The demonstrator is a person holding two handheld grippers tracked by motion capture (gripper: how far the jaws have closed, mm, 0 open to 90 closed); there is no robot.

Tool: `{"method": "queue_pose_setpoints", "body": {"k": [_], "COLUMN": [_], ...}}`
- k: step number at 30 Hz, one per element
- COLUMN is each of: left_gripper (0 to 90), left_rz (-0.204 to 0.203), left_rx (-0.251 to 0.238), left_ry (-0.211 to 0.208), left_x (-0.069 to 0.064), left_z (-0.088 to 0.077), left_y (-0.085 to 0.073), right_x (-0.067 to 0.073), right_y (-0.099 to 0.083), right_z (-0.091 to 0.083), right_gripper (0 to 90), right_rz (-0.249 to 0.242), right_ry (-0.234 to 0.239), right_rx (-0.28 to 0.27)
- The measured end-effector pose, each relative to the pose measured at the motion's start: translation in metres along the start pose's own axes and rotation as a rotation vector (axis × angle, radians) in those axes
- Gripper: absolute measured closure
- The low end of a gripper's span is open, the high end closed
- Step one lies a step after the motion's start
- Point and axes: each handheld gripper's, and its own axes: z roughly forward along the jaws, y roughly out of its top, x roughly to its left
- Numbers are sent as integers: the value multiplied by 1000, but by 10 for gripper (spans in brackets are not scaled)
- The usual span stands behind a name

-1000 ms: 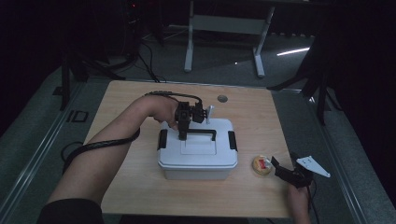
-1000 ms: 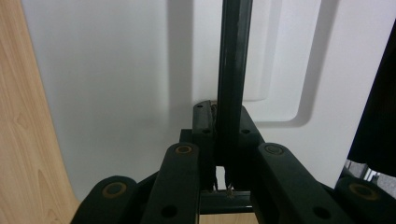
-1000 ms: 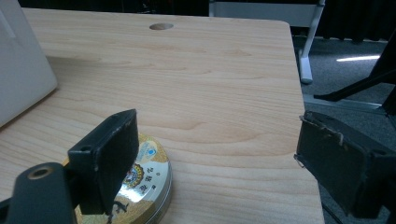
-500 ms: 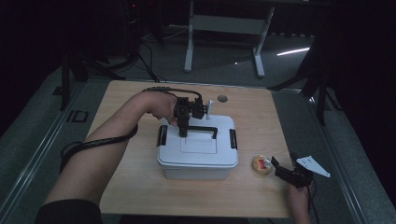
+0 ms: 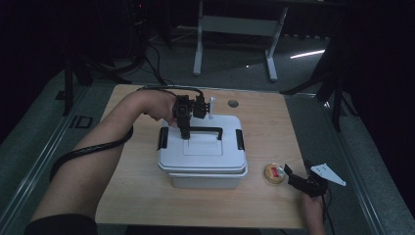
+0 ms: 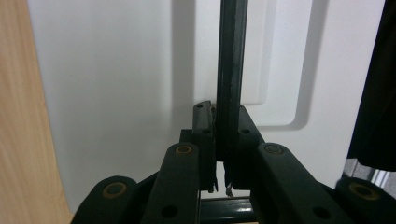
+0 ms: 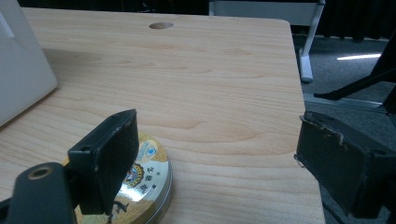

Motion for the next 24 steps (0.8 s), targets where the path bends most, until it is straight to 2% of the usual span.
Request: {"method": "queue_pose_setpoints", "body": {"k": [9,18,24], "left_gripper": [833,833,833], "left_rz": [-39,-110,-172], "left_rx": [-16,-33,-32], "left_ry": [9,11,7], "left_x": [-2,-2,-3], "left_z": [-9,-11,-12], "left_y": [-31,-75,-112], "right_x": [0,1,1], "right_y": [0,0,1], "right_z": [0,1,1], "right_gripper": [126,126,126], "right_rz": [-3,-7,-9], "right_ry": [-4,-8,-11], "right_rx": [2,8,15]}}
